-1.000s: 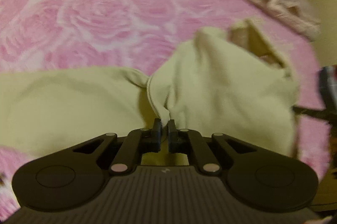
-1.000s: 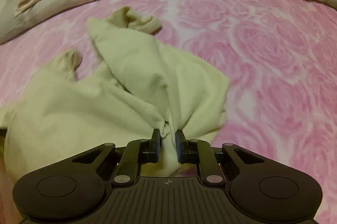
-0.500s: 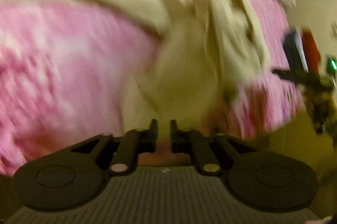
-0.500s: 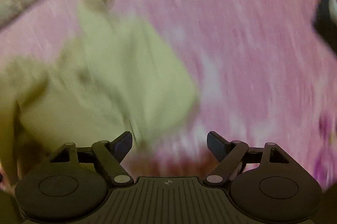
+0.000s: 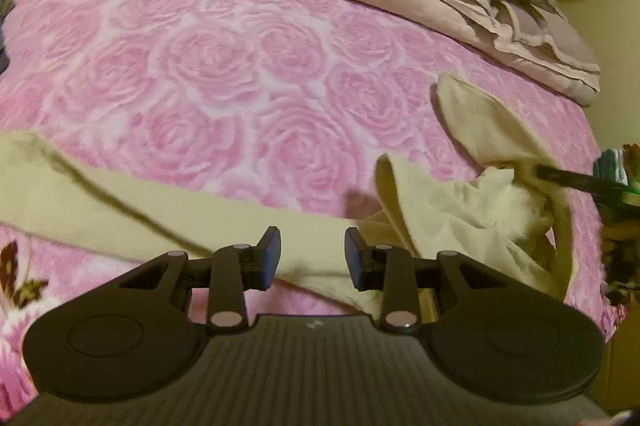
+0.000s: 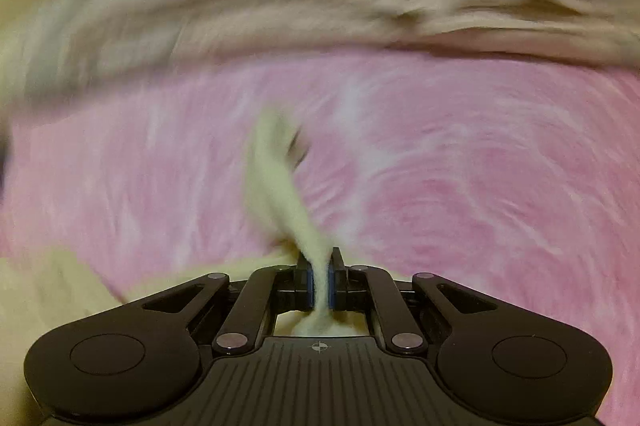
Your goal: Fold clothes
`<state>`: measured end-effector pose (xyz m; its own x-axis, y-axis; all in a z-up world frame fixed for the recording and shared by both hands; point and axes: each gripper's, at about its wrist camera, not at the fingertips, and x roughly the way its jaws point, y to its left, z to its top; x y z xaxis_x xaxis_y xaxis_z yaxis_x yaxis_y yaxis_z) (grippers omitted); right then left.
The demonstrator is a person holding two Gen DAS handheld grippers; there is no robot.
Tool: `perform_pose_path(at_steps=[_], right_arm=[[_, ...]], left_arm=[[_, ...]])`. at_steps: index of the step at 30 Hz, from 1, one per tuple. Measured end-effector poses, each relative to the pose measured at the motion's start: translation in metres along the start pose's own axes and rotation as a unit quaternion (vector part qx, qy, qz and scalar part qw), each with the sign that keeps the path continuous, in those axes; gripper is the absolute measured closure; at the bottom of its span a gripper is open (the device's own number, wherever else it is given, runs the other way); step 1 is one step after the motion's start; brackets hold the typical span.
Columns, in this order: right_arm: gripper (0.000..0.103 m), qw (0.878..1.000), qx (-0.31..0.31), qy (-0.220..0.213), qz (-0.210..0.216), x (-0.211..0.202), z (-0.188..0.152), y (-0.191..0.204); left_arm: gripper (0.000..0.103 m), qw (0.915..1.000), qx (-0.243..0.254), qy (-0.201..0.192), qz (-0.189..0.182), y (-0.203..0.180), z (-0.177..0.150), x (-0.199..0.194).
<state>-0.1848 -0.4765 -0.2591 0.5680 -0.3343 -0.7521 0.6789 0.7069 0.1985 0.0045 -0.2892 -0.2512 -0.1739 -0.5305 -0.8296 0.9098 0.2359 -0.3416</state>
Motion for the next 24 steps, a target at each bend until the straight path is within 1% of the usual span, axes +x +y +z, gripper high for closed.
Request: perform_pose_path(at_steps=[1, 2, 3, 4, 5, 6, 7, 8, 9, 10, 11, 12, 14, 16, 17, 19, 21, 22, 23, 24], right_arm=[[0.098, 0.999, 0.043, -0.033, -0.003, -0.027, -0.004, -0.022], [0.098, 0.994, 0.096, -0.059, -0.011, -0.058, -0.009, -0.045], [0.098, 0.985, 0.153, -0.065, -0.036, -0.083, -0.021, -0.068], [0.098, 0.973, 0.210, -0.071, -0.061, -0.108, -0.033, -0.091], [0.098, 0.957, 0.266, -0.072, -0.088, -0.133, -0.046, -0.114], [0.097, 0.938, 0.319, -0.042, -0.129, -0.151, -0.066, -0.135], [0.091, 0.914, 0.370, -0.011, -0.169, -0.168, -0.086, -0.156], [0.080, 0.886, 0.415, 0.021, -0.208, -0.185, -0.105, -0.176], [0.048, 0.869, 0.426, 0.059, -0.244, -0.191, -0.118, -0.186], [0.029, 0.852, 0.434, 0.091, -0.279, -0.198, -0.130, -0.196], [0.029, 0.848, 0.430, 0.089, -0.297, -0.207, -0.135, -0.198], [0.029, 0.854, 0.418, 0.075, -0.300, -0.214, -0.135, -0.199], [0.029, 0.884, 0.367, 0.036, -0.288, -0.219, -0.121, -0.194], [0.029, 0.915, 0.317, 0.013, -0.249, -0.203, -0.098, -0.181], [0.029, 0.928, 0.293, 0.004, -0.229, -0.195, -0.088, -0.175], [0.029, 0.942, 0.276, 0.026, -0.190, -0.165, -0.086, -0.166], [0.029, 0.953, 0.258, 0.049, -0.150, -0.135, -0.084, -0.157], [0.029, 0.958, 0.249, 0.060, -0.131, -0.120, -0.083, -0.152], [0.029, 0.962, 0.239, 0.071, -0.111, -0.105, -0.082, -0.148], [0.029, 0.966, 0.229, 0.082, -0.091, -0.090, -0.081, -0.143]], left_arm=[[0.074, 1.0000, 0.003, 0.002, 0.001, -0.001, 0.002, 0.003], [0.074, 1.0000, 0.005, 0.003, 0.004, -0.001, 0.005, 0.007], [0.074, 1.0000, 0.007, 0.004, 0.005, -0.002, 0.008, 0.009], [0.074, 0.9999, 0.009, 0.004, 0.006, -0.002, 0.011, 0.013], [0.074, 0.9999, 0.010, 0.002, 0.007, -0.003, 0.015, 0.017], [0.074, 0.9999, 0.011, 0.001, 0.007, -0.004, 0.018, 0.022], [0.074, 0.9999, 0.012, -0.001, 0.005, -0.007, 0.023, 0.027], [0.074, 0.9999, 0.015, -0.002, 0.002, -0.010, 0.027, 0.033], [0.074, 0.9998, 0.022, -0.002, -0.002, -0.014, 0.032, 0.041], [0.074, 0.9994, 0.033, 0.000, -0.005, -0.018, 0.037, 0.051], [0.074, 0.9989, 0.047, 0.004, -0.006, -0.023, 0.041, 0.061], [0.074, 0.9978, 0.065, 0.012, -0.005, -0.028, 0.044, 0.073], [0.074, 0.9948, 0.096, 0.034, -0.006, -0.037, 0.050, 0.099], [0.074, 0.9913, 0.118, 0.055, -0.017, -0.043, 0.054, 0.125], [0.074, 0.9902, 0.122, 0.059, -0.034, -0.048, 0.055, 0.131], [0.074, 0.9860, 0.124, 0.064, -0.091, -0.059, 0.057, 0.140], [0.071, 0.9781, 0.122, 0.079, -0.149, -0.072, 0.057, 0.149], [0.066, 0.9738, 0.126, 0.089, -0.167, -0.079, 0.054, 0.154], [0.063, 0.9700, 0.135, 0.097, -0.177, -0.085, 0.050, 0.160], [0.061, 0.9683, 0.144, 0.100, -0.178, -0.090, 0.048, 0.164]])
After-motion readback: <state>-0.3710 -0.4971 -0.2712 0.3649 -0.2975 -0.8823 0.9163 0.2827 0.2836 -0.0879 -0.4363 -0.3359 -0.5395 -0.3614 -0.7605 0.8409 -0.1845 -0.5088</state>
